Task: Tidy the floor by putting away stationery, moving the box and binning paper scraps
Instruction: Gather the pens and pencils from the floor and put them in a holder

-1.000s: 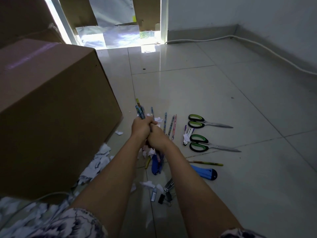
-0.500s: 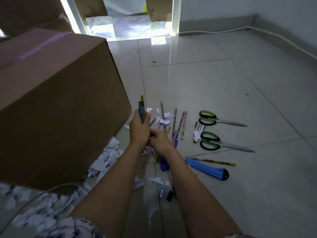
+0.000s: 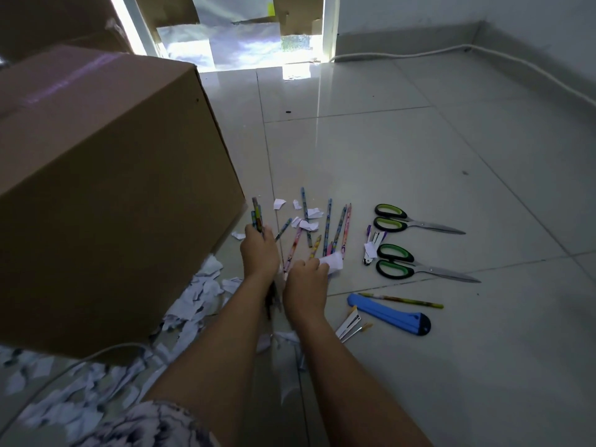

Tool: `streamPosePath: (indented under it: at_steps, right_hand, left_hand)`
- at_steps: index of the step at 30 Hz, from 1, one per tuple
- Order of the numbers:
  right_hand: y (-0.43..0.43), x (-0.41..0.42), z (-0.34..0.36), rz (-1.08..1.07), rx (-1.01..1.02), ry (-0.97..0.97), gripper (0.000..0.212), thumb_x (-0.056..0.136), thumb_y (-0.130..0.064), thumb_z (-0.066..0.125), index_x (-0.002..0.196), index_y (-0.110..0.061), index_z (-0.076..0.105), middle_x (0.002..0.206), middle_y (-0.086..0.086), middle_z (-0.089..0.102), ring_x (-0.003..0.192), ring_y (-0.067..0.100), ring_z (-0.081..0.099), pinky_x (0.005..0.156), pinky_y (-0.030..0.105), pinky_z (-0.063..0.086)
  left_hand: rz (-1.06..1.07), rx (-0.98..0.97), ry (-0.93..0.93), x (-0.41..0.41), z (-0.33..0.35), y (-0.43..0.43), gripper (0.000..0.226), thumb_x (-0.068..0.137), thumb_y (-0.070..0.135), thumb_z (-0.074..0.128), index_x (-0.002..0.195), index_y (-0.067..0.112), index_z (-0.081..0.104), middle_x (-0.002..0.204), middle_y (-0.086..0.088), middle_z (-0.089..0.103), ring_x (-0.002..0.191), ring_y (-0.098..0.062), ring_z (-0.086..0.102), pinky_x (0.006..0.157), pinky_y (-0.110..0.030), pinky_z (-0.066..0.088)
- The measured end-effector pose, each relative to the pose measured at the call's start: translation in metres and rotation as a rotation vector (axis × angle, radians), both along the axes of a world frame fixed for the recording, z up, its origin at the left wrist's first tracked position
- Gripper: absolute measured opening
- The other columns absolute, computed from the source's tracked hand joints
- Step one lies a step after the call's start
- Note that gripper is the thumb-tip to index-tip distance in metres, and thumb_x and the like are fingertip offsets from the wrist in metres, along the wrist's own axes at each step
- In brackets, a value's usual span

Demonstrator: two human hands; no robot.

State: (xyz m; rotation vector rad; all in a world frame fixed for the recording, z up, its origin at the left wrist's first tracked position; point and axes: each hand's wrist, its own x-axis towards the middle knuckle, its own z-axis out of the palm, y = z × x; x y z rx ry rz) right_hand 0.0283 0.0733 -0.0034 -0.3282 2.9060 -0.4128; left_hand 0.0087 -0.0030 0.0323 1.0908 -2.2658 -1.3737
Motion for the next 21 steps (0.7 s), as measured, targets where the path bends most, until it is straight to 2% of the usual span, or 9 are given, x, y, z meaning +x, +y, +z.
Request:
streamPosePath:
  at_steps: [4,5,10,14,18,21]
  right_hand:
    - [0.005,-0.005,0.001,-0.183,0.049,0.002,0.029,0.096,-0.013,0.039,0.121,-0.002,0.050,0.125,0.020,0.047,0.116,0.035,0.042,0.093,0.041,0.038]
    - [0.005,-0.007,0.002,-0.227,0.039,0.000,0.029,0.096,-0.015,0.038,0.120,-0.004,0.049,0.126,0.019,0.046,0.117,0.035,0.041,0.092,0.041,0.037]
    - [0.008,-0.019,0.001,-0.286,-0.001,0.001,0.030,0.097,-0.012,0.030,0.121,-0.006,0.046,0.130,0.020,0.040,0.118,0.036,0.036,0.093,0.045,0.033]
    - [0.004,-0.033,-0.002,-0.162,0.084,-0.007,0.033,0.094,-0.010,0.032,0.123,-0.005,0.046,0.134,0.021,0.037,0.125,0.037,0.030,0.101,0.048,0.028]
    - [0.004,-0.059,-0.004,-0.198,0.176,-0.103,0.036,0.094,-0.016,0.032,0.124,-0.008,0.050,0.134,0.016,0.041,0.125,0.032,0.031,0.100,0.045,0.028]
    - [0.004,-0.072,-0.006,-0.191,0.222,-0.178,0.036,0.095,-0.020,0.036,0.125,-0.009,0.052,0.136,0.015,0.041,0.126,0.031,0.031,0.102,0.045,0.028]
  left_hand:
    - [-0.085,0.009,-0.120,-0.009,-0.004,-0.012,0.014,0.093,0.016,0.051,0.091,0.003,0.056,0.094,-0.021,0.061,0.090,-0.032,0.060,0.068,-0.027,0.036]
    - [-0.122,-0.004,-0.159,-0.010,-0.005,-0.014,0.013,0.089,0.014,0.056,0.091,0.002,0.059,0.092,-0.020,0.061,0.090,-0.032,0.061,0.068,-0.028,0.037]
    - [-0.254,-0.098,-0.324,-0.020,-0.008,-0.027,0.029,0.080,0.014,0.070,0.102,-0.003,0.063,0.107,-0.022,0.066,0.099,-0.034,0.063,0.080,-0.038,0.051]
    - [-0.308,-0.139,-0.422,-0.030,-0.013,-0.034,0.043,0.076,0.027,0.077,0.107,-0.001,0.065,0.109,-0.021,0.065,0.098,-0.035,0.063,0.077,-0.036,0.050]
    - [-0.388,-0.165,-0.493,-0.037,-0.022,-0.027,0.047,0.078,0.036,0.073,0.106,0.000,0.064,0.111,-0.021,0.064,0.099,-0.033,0.062,0.071,-0.032,0.046]
    - [-0.446,-0.233,-0.583,-0.041,-0.028,-0.018,0.065,0.073,0.048,0.074,0.114,0.000,0.059,0.118,-0.020,0.057,0.104,-0.033,0.060,0.076,-0.034,0.049]
